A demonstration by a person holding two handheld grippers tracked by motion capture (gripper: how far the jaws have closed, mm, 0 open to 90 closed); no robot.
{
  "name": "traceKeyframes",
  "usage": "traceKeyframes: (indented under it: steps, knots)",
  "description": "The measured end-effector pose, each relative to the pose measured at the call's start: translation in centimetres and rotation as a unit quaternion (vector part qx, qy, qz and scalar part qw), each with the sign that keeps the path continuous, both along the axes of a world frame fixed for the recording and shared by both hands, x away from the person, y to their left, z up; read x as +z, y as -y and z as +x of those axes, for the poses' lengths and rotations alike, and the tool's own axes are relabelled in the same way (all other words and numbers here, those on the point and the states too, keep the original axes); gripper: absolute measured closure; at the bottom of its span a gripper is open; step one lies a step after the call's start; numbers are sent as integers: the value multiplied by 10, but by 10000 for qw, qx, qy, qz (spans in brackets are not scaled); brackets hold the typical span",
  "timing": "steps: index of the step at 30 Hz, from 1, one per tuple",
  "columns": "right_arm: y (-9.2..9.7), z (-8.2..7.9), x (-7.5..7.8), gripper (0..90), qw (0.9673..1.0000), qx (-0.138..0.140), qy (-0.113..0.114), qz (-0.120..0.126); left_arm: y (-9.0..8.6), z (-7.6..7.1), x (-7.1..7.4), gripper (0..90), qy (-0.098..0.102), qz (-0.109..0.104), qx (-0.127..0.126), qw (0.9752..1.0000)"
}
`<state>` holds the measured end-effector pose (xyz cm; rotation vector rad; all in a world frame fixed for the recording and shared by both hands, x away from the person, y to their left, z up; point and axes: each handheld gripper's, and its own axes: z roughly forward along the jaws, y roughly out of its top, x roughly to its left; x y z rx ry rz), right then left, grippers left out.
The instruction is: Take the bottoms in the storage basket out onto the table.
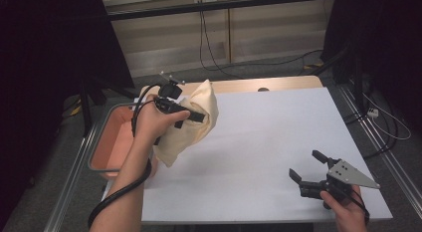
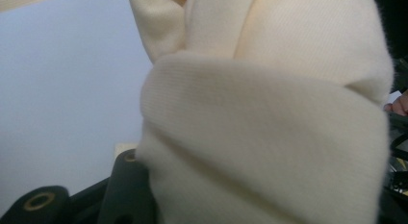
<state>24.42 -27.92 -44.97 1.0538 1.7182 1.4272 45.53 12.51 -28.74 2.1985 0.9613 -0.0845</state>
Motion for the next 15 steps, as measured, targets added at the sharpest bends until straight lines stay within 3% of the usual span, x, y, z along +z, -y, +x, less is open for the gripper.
traceKeyframes:
  steps: [15]
  knots:
    - [1, 0, 1, 29, 10000, 7, -2, 7, 8, -3, -13, 517, 25, -11, -75, 10000]
